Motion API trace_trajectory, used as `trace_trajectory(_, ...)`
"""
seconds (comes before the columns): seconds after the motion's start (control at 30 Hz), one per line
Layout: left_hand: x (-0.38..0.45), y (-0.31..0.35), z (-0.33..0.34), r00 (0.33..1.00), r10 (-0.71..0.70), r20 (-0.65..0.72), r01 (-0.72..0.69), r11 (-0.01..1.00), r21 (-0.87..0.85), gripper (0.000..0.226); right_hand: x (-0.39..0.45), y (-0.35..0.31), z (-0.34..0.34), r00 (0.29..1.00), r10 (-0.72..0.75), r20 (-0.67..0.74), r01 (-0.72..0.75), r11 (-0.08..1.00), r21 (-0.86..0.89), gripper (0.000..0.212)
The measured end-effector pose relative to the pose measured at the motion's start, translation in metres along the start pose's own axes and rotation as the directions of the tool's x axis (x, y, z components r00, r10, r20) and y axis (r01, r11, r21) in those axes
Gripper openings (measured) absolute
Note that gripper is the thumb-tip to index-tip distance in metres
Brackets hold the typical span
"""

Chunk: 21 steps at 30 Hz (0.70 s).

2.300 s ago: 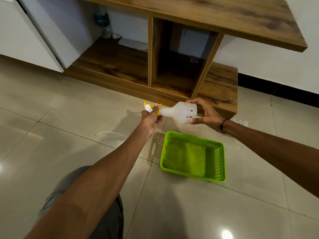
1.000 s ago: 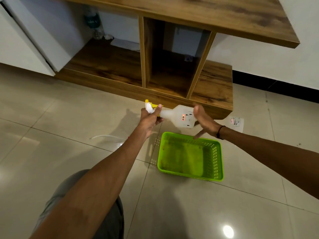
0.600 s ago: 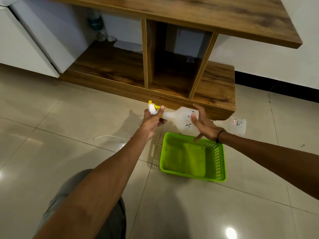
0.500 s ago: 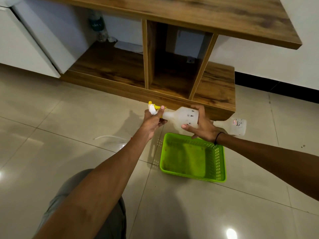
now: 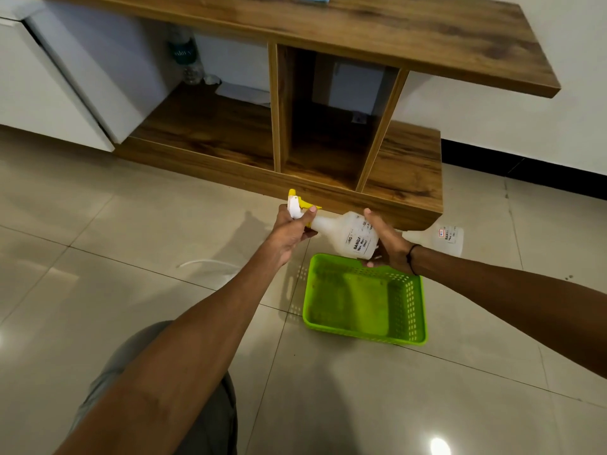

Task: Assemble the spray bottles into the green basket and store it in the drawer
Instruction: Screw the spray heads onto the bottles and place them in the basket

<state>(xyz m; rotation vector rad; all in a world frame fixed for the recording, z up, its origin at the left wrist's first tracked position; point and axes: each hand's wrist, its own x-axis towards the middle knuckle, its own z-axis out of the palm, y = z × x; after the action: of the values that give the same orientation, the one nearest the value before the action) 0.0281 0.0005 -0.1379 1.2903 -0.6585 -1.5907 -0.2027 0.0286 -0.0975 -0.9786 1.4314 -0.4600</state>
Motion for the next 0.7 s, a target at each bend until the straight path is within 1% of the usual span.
trace_trajectory(0.03, -0.001, -0.001, 0.000, 1.000, 0.005, 0.002, -0.005, 1.000, 0.015, 0.037, -0.001, 0.001, 0.000, 0.998, 0.054, 0.031, -0.054, 0.998, 0.015, 0.080)
trace_trajectory(0.07, -0.001, -0.001, 0.001, 1.000, 0.006, -0.001, -0.006, 1.000, 0.020, 0.038, -0.002, 0.002, 0.000, 0.998, 0.044, 0.034, -0.045, 0.999, 0.023, 0.085)
trace_trajectory(0.1, -0.001, 0.000, 0.002, 1.000, 0.005, -0.011, -0.005, 1.000, 0.014, 0.039, -0.003, 0.004, 0.002, 0.999, -0.034, 0.005, 0.034, 0.999, 0.020, 0.084)
trace_trajectory(0.13, -0.001, 0.001, 0.002, 1.000, 0.001, -0.024, -0.001, 1.000, 0.000, 0.042, -0.003, 0.006, 0.003, 0.986, -0.159, -0.046, 0.159, 0.987, -0.012, 0.080)
trace_trajectory(0.17, -0.001, 0.002, 0.003, 0.999, -0.003, -0.038, 0.003, 1.000, -0.017, 0.046, -0.002, 0.009, 0.003, 0.949, -0.304, -0.085, 0.298, 0.951, -0.079, 0.072)
trace_trajectory(0.2, -0.001, 0.003, 0.004, 0.999, -0.007, -0.050, 0.005, 1.000, -0.031, 0.047, 0.000, 0.012, 0.003, 0.903, -0.419, -0.098, 0.403, 0.903, -0.148, 0.064)
trace_trajectory(0.23, -0.001, 0.004, 0.004, 0.998, -0.007, -0.056, 0.005, 0.999, -0.035, 0.046, 0.002, 0.015, 0.004, 0.877, -0.470, -0.094, 0.449, 0.875, -0.181, 0.058)
trace_trajectory(0.27, -0.002, 0.005, 0.004, 0.998, -0.007, -0.056, 0.005, 1.000, -0.027, 0.044, 0.004, 0.016, 0.005, 0.882, -0.462, -0.091, 0.443, 0.880, -0.172, 0.053)
trace_trajectory(0.3, -0.002, 0.006, 0.003, 0.999, -0.005, -0.051, 0.004, 1.000, -0.012, 0.041, 0.004, 0.016, 0.007, 0.903, -0.421, -0.091, 0.407, 0.903, -0.140, 0.050)
trace_trajectory(0.37, -0.005, 0.005, 0.003, 1.000, 0.006, -0.029, -0.005, 1.000, 0.018, 0.039, 0.003, 0.019, 0.008, 0.945, -0.318, -0.075, 0.317, 0.948, -0.025, 0.050)
trace_trajectory(0.43, -0.008, 0.005, 0.002, 0.999, 0.038, -0.002, -0.038, 0.998, 0.058, 0.038, 0.001, 0.020, 0.005, 0.976, -0.216, -0.031, 0.218, 0.973, 0.074, 0.058)
trace_trajectory(0.5, -0.011, 0.010, 0.001, 0.994, 0.099, 0.035, -0.103, 0.988, 0.117, 0.037, -0.002, 0.019, -0.001, 0.987, -0.151, 0.048, 0.146, 0.986, 0.084, 0.071)
trace_trajectory(0.53, -0.013, 0.015, 0.001, 0.988, 0.135, 0.070, -0.144, 0.977, 0.160, 0.038, -0.004, 0.017, -0.005, 0.987, -0.137, 0.084, 0.135, 0.990, 0.028, 0.077)
trace_trajectory(0.6, -0.017, 0.026, 0.006, 0.965, 0.198, 0.173, -0.242, 0.925, 0.291, 0.040, -0.008, 0.013, -0.011, 0.982, -0.139, 0.125, 0.164, 0.963, -0.212, 0.083)
trace_trajectory(0.63, -0.019, 0.029, 0.010, 0.948, 0.217, 0.234, -0.291, 0.888, 0.355, 0.042, -0.010, 0.012, -0.011, 0.981, -0.150, 0.123, 0.184, 0.920, -0.346, 0.085)
trace_trajectory(0.7, -0.026, 0.032, 0.019, 0.916, 0.228, 0.331, -0.358, 0.837, 0.415, 0.043, -0.013, 0.013, -0.005, 0.974, -0.209, 0.091, 0.223, 0.799, -0.559, 0.087)
